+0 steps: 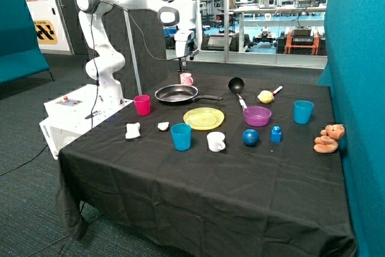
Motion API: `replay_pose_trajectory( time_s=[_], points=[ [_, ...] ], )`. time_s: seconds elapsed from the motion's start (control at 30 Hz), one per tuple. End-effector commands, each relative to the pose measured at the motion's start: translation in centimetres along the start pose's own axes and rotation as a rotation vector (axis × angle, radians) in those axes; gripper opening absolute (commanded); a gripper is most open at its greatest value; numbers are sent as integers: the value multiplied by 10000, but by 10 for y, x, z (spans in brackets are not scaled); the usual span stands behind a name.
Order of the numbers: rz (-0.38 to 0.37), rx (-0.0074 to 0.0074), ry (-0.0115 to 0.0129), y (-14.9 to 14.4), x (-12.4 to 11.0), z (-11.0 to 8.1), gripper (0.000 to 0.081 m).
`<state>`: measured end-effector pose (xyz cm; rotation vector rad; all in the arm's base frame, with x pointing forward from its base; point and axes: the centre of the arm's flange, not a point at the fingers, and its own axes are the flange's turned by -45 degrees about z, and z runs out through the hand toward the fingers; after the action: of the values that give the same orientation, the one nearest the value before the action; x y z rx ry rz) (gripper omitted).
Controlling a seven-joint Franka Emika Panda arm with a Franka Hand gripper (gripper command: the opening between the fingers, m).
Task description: Clean the pan
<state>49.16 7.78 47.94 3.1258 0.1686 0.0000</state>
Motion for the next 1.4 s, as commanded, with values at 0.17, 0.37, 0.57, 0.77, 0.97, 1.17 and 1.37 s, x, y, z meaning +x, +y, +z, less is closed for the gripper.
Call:
replay_pose_trajectory(
  time_s=[0.17, 0.37, 0.57, 0.77, 0.97, 1.17, 1.37],
  points=[
    [-941, 112, 11, 81, 1, 31, 486],
    [-804, 112, 10, 85, 1, 31, 381],
    [-629, 112, 9, 89, 0, 32, 391],
    [-162, 112, 7, 100, -4, 33, 399],
    [692, 112, 2, 119, -8, 34, 396],
    [1264, 112, -1, 135, -10, 33, 406],
    [1683, 112, -4, 150, -15, 32, 462]
  ],
)
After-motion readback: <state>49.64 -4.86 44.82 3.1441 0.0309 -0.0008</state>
